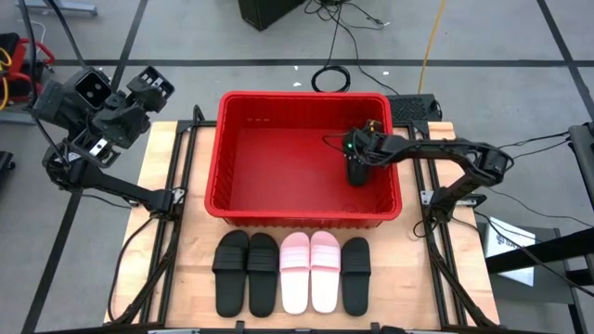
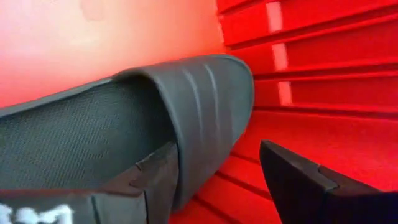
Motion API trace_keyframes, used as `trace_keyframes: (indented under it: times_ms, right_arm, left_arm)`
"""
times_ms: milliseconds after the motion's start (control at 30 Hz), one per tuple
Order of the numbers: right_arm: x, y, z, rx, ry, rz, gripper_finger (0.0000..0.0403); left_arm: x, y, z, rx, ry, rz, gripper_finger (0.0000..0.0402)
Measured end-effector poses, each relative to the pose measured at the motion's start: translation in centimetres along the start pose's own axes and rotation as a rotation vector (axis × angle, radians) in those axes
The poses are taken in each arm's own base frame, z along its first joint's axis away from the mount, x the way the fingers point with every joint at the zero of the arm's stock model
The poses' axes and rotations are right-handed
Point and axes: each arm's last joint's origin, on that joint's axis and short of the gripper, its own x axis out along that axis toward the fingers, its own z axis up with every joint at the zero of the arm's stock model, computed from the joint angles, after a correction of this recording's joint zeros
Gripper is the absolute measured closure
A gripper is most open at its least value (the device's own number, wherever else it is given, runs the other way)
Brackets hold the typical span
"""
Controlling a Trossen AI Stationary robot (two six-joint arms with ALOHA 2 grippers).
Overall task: Pick and place slides into bin
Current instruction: Put the black slide into the red bin, then put the right black slide into the red bin
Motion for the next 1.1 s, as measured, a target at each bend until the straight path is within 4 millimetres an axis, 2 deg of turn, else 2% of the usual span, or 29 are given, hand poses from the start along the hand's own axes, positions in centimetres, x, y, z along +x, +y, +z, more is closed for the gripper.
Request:
trace_keyframes:
  times_ms: [233,533,800,967,1100]
  right_arm:
    - [-1.7,0.1,0.1,0.049,-0.045,0.002,0.0187]
    - [-5.7,-0.2,0.1,0.148,-0.189,0.009,0.0192]
    - [-10.3,-1.3,-0.5,0.427,-0.394,0.055,0.0194]
    - [-13.3,-2.6,-0.6,0.625,-0.606,0.169,0.0199]
    - [-15.7,-4.1,-0.6,0.792,-0.815,0.324,0.0198]
  left_arm:
    - [-0.1,-0.1,0.2,0.002,-0.005,-0.003,0.0215]
    - [-0.1,-0.1,0.2,0.003,-0.004,-0.004,0.0215]
    - [-0.1,-0.1,0.2,0.010,-0.005,-0.001,0.0215]
    - [-0.1,-0.1,0.2,0.010,-0.005,-0.001,0.0215]
    - [-0.1,-0.1,0.2,0.009,-0.005,-0.001,0.0215]
